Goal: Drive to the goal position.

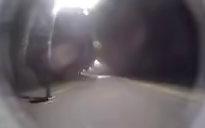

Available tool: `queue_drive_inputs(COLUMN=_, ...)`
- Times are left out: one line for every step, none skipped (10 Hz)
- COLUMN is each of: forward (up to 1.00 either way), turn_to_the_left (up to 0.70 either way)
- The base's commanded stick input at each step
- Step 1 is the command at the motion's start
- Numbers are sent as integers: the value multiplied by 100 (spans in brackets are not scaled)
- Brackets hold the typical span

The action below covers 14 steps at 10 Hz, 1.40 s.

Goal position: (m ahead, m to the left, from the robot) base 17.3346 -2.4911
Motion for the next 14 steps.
queue_drive_inputs(forward=100, turn_to_the_left=3)
queue_drive_inputs(forward=100, turn_to_the_left=2)
queue_drive_inputs(forward=100, turn_to_the_left=1)
queue_drive_inputs(forward=100, turn_to_the_left=0)
queue_drive_inputs(forward=100, turn_to_the_left=0)
queue_drive_inputs(forward=100, turn_to_the_left=0)
queue_drive_inputs(forward=100, turn_to_the_left=0)
queue_drive_inputs(forward=100, turn_to_the_left=0)
queue_drive_inputs(forward=100, turn_to_the_left=0)
queue_drive_inputs(forward=100, turn_to_the_left=0)
queue_drive_inputs(forward=100, turn_to_the_left=0)
queue_drive_inputs(forward=100, turn_to_the_left=0)
queue_drive_inputs(forward=100, turn_to_the_left=0)
queue_drive_inputs(forward=100, turn_to_the_left=0)
